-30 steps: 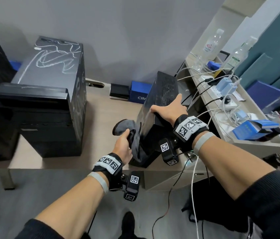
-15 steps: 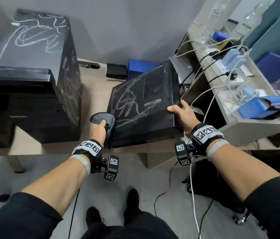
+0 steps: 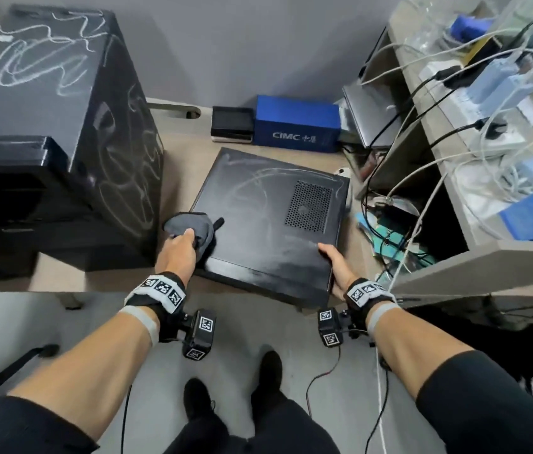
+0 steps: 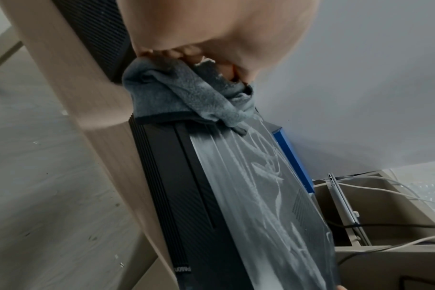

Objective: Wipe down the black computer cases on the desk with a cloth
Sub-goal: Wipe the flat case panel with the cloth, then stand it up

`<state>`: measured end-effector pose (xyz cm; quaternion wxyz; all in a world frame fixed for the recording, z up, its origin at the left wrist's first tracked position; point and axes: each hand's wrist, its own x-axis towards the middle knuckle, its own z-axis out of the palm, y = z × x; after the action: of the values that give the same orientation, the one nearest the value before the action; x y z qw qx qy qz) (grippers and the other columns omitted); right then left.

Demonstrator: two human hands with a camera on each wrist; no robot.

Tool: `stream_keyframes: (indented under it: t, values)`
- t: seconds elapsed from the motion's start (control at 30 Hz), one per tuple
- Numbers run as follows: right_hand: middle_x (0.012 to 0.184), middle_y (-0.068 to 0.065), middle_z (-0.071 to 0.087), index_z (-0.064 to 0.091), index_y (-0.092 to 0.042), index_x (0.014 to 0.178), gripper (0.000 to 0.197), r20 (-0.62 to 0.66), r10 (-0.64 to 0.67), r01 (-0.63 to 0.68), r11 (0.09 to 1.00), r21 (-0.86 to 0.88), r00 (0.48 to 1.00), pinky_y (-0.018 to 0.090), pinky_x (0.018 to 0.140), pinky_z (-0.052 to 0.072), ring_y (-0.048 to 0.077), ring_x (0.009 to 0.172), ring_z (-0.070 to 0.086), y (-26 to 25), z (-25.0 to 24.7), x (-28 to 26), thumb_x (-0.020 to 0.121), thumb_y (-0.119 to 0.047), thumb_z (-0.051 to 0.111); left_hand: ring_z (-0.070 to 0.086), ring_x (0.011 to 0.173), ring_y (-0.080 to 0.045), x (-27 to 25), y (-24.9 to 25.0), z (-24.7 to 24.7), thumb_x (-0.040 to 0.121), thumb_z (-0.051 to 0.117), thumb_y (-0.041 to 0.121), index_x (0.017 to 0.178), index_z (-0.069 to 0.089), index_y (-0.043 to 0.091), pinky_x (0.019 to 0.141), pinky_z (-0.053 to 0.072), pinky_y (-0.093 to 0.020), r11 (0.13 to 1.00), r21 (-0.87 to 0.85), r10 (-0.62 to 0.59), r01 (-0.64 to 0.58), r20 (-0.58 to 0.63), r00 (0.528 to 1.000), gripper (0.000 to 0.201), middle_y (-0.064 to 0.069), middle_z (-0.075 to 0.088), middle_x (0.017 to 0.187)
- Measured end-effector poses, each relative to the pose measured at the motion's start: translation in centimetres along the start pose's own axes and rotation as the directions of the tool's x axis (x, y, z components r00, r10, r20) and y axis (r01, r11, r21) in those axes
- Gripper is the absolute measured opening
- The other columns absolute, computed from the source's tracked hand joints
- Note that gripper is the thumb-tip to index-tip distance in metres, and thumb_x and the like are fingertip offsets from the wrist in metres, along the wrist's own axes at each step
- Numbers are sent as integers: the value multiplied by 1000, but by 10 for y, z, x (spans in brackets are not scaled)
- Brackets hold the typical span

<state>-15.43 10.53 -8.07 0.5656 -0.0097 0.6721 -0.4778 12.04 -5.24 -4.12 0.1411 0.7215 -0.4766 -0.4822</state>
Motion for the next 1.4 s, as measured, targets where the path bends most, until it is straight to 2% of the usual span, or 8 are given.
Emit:
stream_keyframes:
  t: [0.3, 0.4, 0.5, 0.67, 0.83, 1.1, 1.23, 1.4]
  values:
    - [129, 11, 66, 63, -16, 132, 75, 52, 15, -12, 999, -49, 999, 49, 110, 43, 31, 122, 61, -22, -8, 57, 78, -67, 66, 51, 127, -38, -9, -6, 8, 101, 36, 50, 130, 61, 12, 107, 36, -43, 990, 138, -21, 35, -103, 994, 54, -14, 54, 143]
    - [159, 2, 37, 37, -28, 152, 121, -39, 46, -55, 965, -258, 998, 53, 121, 23, 24, 146, 35, -18, -25, 104, 56, -98, 55, 51, 126, -38, -15, -3, 12, 100, 41, 47, 122, 64, 9, 109, 37, -44, 992, 124, 27, -5, -176, 984, 49, -12, 53, 145]
    - [166, 12, 10, 21, -18, 158, 98, -272, -193, -36, 751, -659, 943, 52, 123, 5, 34, 153, 2, -57, 10, 52, 85, -82, 36, 53, 124, -34, -21, 15, 17, 99, 52, 37, 113, 67, 5, 107, 38, -43, 979, 4, 195, -202, -300, 934, 38, -11, 59, 135]
    - [113, 3, 65, 66, -17, 115, 31, 255, -468, 506, 554, -662, 846, 27, 92, 44, 16, 108, 61, -95, 65, -12, 96, -40, 58, 49, 70, -18, -30, 53, 13, 98, 53, 32, 57, 49, 15, 74, 41, -38, 889, -351, 271, -293, -111, 956, 45, 6, 50, 62]
    - [108, -8, 71, 62, -14, 122, 36, 612, -197, 581, 618, -529, 766, 14, 82, 50, -1, 96, 67, -90, 117, -50, 91, -29, 71, 70, 81, -15, -50, 84, 6, 99, 59, 17, 88, 66, 18, 72, 55, -28, 809, -581, 301, -94, 271, 914, 13, 0, 74, 84]
    - [102, 1, 72, 66, -6, 107, 24, 193, -503, 536, 745, -397, 843, 31, 86, 52, 16, 94, 65, -100, 101, -41, 86, -13, 58, 57, 66, -14, -19, 65, -14, 93, 70, 20, 85, 61, 13, 58, 43, -22, 855, -494, 228, -157, 87, 970, 13, -3, 63, 76]
    - [105, 9, 58, 42, -8, 112, 38, 111, -478, 349, 443, -826, 871, 37, 85, 46, 28, 95, 57, -97, 73, -18, 88, -28, 65, 65, 96, -30, 24, 17, -17, 85, 72, 22, 92, 66, 20, 81, 52, -36, 965, -232, 95, -123, -129, 987, 9, -4, 68, 93]
    - [126, 18, 46, 22, -1, 145, 92, 194, -461, 264, 90, -960, 866, 38, 91, 46, 36, 119, 49, -72, 55, -6, 78, -30, 78, 43, 137, -29, 51, -18, -11, 84, 78, 31, 153, 28, 8, 114, 34, -37, 999, -49, 16, -13, 78, 997, 88, -14, 43, 150]
